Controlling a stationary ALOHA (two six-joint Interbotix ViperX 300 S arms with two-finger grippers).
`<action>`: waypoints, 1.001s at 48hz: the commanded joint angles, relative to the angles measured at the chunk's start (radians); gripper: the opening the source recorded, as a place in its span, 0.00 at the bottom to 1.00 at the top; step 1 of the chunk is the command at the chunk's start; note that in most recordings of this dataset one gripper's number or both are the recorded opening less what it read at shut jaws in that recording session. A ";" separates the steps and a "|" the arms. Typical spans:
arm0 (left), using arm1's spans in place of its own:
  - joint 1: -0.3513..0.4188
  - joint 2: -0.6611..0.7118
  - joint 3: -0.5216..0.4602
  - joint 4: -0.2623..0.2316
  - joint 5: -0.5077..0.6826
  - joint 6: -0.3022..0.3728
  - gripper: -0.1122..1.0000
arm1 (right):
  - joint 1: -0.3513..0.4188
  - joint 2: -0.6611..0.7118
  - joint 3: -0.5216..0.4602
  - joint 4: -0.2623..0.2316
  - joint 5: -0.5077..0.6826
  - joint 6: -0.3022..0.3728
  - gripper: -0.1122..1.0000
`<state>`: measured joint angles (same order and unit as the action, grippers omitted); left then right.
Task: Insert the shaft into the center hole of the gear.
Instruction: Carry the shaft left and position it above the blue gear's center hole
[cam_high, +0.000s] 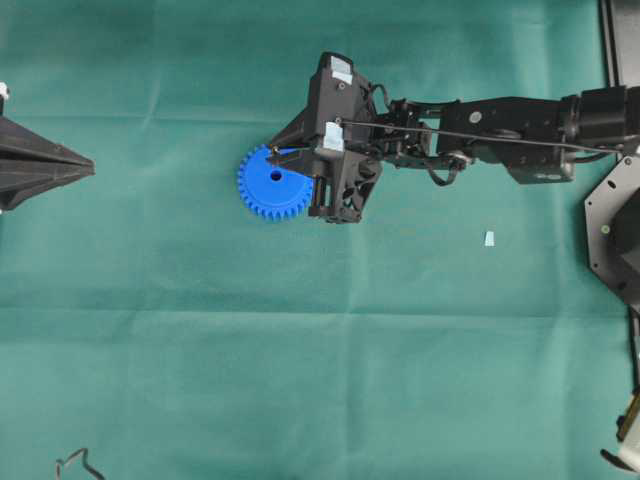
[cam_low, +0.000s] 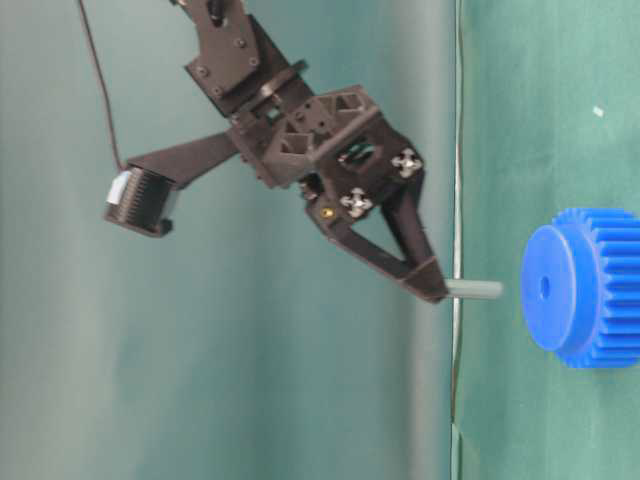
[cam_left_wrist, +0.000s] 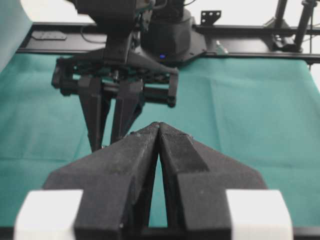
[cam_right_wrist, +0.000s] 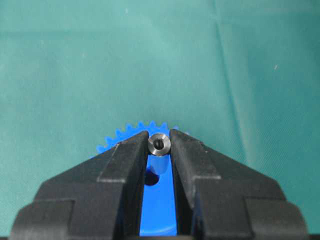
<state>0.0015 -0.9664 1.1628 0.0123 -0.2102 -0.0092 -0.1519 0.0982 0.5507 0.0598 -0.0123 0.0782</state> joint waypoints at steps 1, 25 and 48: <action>0.002 0.006 -0.025 0.003 -0.005 0.000 0.12 | 0.002 0.012 -0.023 0.005 -0.006 0.008 0.25; 0.002 0.005 -0.025 0.003 -0.005 0.000 0.12 | 0.002 0.061 -0.020 0.006 -0.040 0.017 0.25; 0.002 0.003 -0.025 0.003 -0.005 -0.002 0.12 | 0.008 0.023 -0.020 0.005 -0.049 0.017 0.25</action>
<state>0.0031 -0.9679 1.1643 0.0123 -0.2102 -0.0092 -0.1488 0.1626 0.5415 0.0629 -0.0552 0.0936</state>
